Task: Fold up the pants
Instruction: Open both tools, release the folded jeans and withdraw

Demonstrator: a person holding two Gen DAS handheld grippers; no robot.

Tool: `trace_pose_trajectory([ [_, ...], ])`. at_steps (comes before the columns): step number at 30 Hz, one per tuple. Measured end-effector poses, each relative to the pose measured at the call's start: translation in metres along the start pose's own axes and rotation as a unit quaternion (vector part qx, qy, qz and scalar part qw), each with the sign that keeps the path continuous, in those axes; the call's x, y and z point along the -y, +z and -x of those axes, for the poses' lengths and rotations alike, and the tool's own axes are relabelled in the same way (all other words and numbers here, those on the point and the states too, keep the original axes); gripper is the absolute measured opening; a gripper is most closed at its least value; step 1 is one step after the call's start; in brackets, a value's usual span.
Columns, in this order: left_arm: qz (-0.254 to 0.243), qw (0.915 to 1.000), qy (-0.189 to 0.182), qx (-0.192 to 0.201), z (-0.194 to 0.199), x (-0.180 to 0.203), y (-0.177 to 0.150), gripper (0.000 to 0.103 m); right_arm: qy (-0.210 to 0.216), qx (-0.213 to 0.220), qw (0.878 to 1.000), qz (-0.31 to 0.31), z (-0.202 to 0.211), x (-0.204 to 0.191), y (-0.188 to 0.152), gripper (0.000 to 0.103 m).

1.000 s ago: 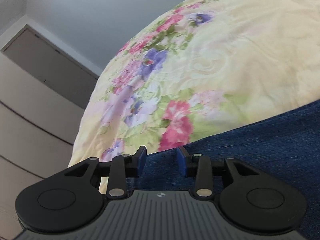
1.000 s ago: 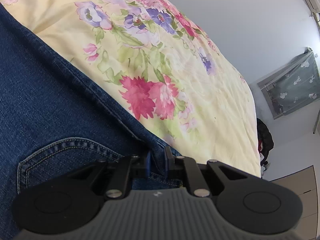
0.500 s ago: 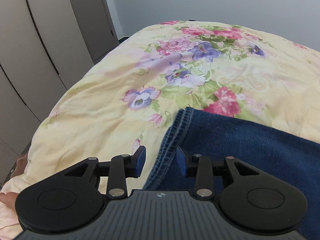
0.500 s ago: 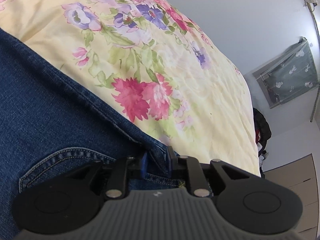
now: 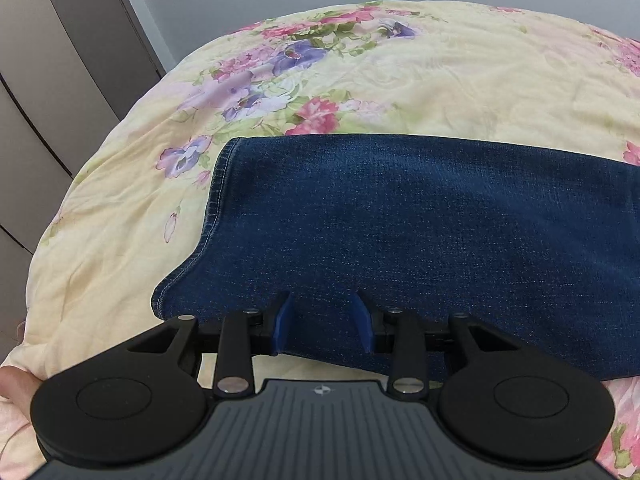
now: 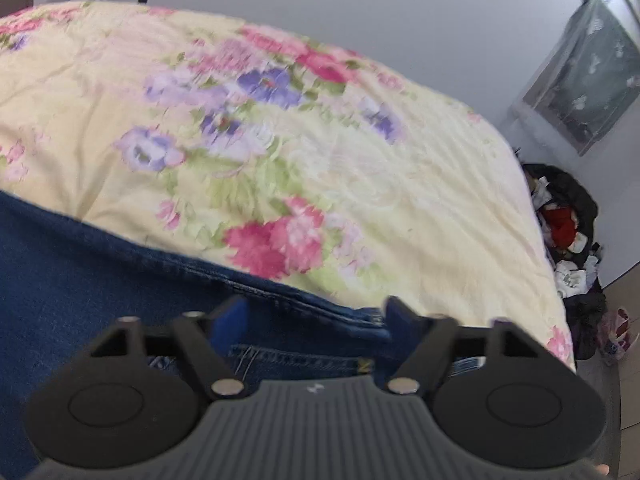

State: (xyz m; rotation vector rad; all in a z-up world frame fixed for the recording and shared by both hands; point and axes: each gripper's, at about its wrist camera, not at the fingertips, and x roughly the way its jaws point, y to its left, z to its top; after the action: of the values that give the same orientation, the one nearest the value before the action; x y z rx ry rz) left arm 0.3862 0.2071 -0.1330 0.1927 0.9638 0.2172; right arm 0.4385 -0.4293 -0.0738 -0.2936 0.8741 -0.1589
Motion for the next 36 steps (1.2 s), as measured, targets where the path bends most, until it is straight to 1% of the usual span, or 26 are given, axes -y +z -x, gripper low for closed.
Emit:
trace_pose_trajectory([
  [2,0.0,1.0,-0.001,-0.003,0.002,0.003,0.0,0.043,0.009,-0.01,1.0,-0.017,0.005,0.011,0.003,0.082],
  [3,0.001,1.0,-0.003,-0.004,0.003,0.004,-0.001,0.043,0.007,-0.015,1.0,-0.024,0.006,0.017,0.003,0.082],
  [6,-0.002,1.0,0.001,-0.007,0.003,0.009,-0.003,0.043,-0.014,-0.022,0.999,-0.041,0.009,0.042,-0.009,0.08],
  [7,-0.003,1.0,0.004,-0.008,0.001,0.011,-0.003,0.043,-0.021,-0.026,0.998,-0.054,0.008,0.053,-0.015,0.079],
  [8,-0.001,0.9999,0.007,-0.01,-0.001,0.012,-0.004,0.043,-0.023,-0.032,0.997,-0.073,0.006,0.066,-0.023,0.074],
  [13,0.005,0.9996,0.019,-0.02,-0.01,0.019,-0.004,0.042,-0.021,-0.052,0.981,-0.187,-0.007,0.125,-0.062,0.06],
  [15,-0.003,0.9993,0.026,-0.026,-0.012,0.024,-0.004,0.042,-0.021,-0.064,0.974,-0.218,-0.013,0.14,-0.078,0.051],
  [17,-0.006,0.9991,0.031,-0.029,-0.014,0.026,-0.003,0.041,-0.021,-0.069,0.97,-0.231,-0.014,0.149,-0.094,0.05],
  [19,-0.006,0.999,0.035,-0.028,-0.015,0.027,-0.002,0.041,-0.018,-0.065,0.966,-0.249,-0.006,0.156,-0.114,0.052],
  [20,-0.006,0.9989,0.037,-0.026,-0.015,0.027,-0.002,0.041,-0.018,-0.063,0.962,-0.266,0.0,0.159,-0.124,0.057],
  [21,-0.005,0.9989,0.039,-0.023,-0.013,0.027,-0.003,0.041,-0.016,-0.058,0.957,-0.284,0.007,0.162,-0.134,0.06],
  [22,-0.004,0.9989,0.042,-0.019,-0.01,0.027,-0.004,0.041,-0.008,-0.052,0.951,-0.305,0.015,0.165,-0.145,0.06],
  [25,0.012,0.9988,0.046,-0.011,0.002,0.026,-0.006,0.041,-0.003,-0.046,0.934,-0.355,0.031,0.174,-0.174,0.061],
  [28,0.018,0.999,0.039,-0.008,0.017,0.027,-0.009,0.041,0.026,-0.061,0.908,-0.413,0.03,0.184,-0.201,0.063],
  [31,0.015,0.9994,0.031,0.002,0.036,0.032,-0.011,0.041,0.056,-0.077,0.881,-0.463,0.016,0.186,-0.222,0.063],
  [34,0.02,0.9995,0.021,0.009,0.053,0.035,-0.013,0.041,0.082,-0.079,0.854,-0.508,-0.002,0.183,-0.235,0.063],
  [35,0.02,0.9995,0.02,0.01,0.057,0.036,-0.013,0.041,0.091,-0.075,0.846,-0.52,-0.008,0.182,-0.237,0.057],
  [36,0.019,0.9996,0.02,0.011,0.06,0.037,-0.013,0.041,0.093,-0.072,0.842,-0.527,-0.011,0.181,-0.237,0.051],
])
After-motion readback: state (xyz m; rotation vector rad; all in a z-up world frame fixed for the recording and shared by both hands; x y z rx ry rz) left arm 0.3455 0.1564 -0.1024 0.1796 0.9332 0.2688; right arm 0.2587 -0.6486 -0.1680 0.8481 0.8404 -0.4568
